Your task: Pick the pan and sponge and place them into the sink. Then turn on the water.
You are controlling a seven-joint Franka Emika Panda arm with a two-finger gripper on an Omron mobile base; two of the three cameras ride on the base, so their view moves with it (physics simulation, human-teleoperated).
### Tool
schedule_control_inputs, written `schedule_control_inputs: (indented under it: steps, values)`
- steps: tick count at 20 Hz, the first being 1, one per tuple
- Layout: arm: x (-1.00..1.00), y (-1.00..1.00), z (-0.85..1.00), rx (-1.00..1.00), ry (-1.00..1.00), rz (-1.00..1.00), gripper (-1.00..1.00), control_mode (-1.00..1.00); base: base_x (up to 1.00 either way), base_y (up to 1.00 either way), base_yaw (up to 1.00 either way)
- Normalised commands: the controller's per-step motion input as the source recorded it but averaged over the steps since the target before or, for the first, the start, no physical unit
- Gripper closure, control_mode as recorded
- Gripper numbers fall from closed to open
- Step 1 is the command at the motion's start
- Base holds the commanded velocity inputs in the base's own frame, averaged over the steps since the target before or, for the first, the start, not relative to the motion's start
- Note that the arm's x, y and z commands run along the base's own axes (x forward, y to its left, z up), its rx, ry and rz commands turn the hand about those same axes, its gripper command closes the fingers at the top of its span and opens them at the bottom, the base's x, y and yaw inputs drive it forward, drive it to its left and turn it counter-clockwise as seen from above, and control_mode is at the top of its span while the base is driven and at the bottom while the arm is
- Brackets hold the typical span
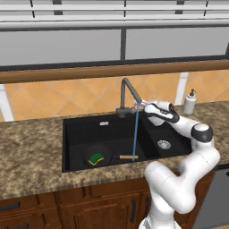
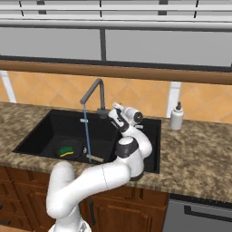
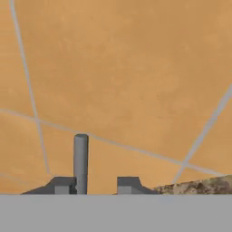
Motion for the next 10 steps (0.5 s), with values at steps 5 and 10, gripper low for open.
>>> schedule_control_inputs:
  steps: [5, 10]
  values:
    - [-0.65, -0.85, 0.81, 0.27, -0.07, 0.0, 1.0, -1.0, 0.0, 0.0, 0.0]
    - [-0.91, -0.47, 0.98, 0.26, -0.01, 0.0, 1.0, -1.0, 0.0, 0.0, 0.0]
